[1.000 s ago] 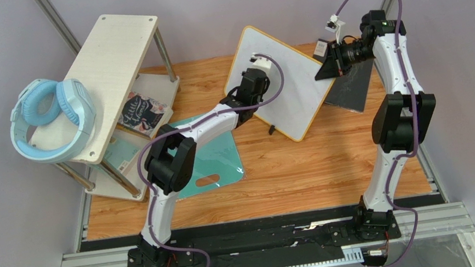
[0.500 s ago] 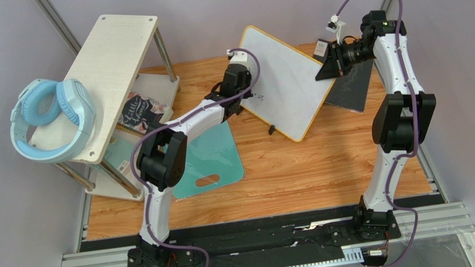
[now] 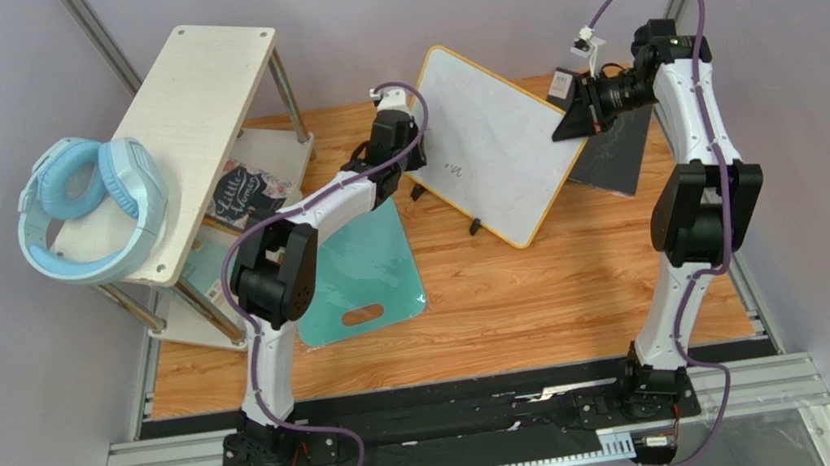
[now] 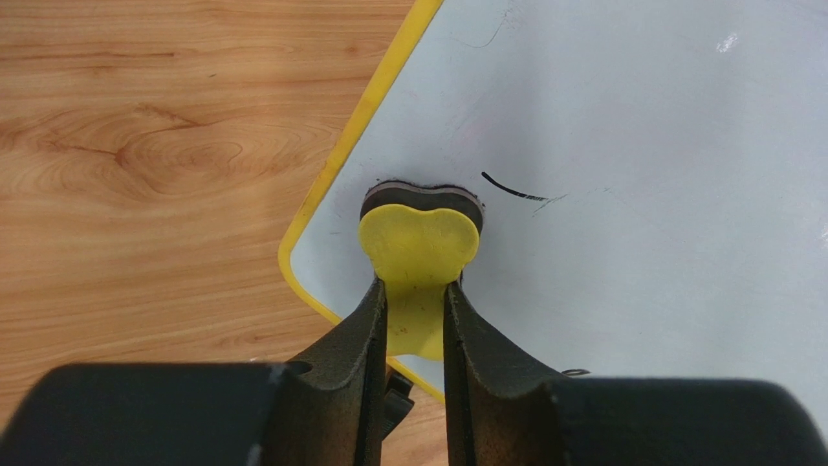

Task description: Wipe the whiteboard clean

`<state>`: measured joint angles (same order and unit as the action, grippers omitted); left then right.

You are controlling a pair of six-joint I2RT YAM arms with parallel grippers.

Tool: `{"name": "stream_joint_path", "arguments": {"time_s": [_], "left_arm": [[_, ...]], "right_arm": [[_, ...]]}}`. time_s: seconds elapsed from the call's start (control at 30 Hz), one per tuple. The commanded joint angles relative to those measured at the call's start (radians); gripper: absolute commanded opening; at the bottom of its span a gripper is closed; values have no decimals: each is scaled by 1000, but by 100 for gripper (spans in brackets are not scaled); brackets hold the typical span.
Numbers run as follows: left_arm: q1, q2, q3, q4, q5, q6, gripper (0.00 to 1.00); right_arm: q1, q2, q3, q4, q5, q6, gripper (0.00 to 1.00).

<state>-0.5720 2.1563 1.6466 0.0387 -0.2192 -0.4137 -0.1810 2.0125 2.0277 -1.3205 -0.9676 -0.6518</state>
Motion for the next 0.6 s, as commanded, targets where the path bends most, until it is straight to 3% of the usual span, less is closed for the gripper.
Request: {"name": "stream_joint_path", "arguments": {"time_s": [0.0, 0.57], "left_arm": [[-15, -35, -10, 59, 61, -54, 0], [-32, -58, 142, 87, 86, 26, 0]], "right_arm": [[18, -6, -14, -175, 112, -155, 0], [20, -6, -21, -180, 115, -164, 0]]}}
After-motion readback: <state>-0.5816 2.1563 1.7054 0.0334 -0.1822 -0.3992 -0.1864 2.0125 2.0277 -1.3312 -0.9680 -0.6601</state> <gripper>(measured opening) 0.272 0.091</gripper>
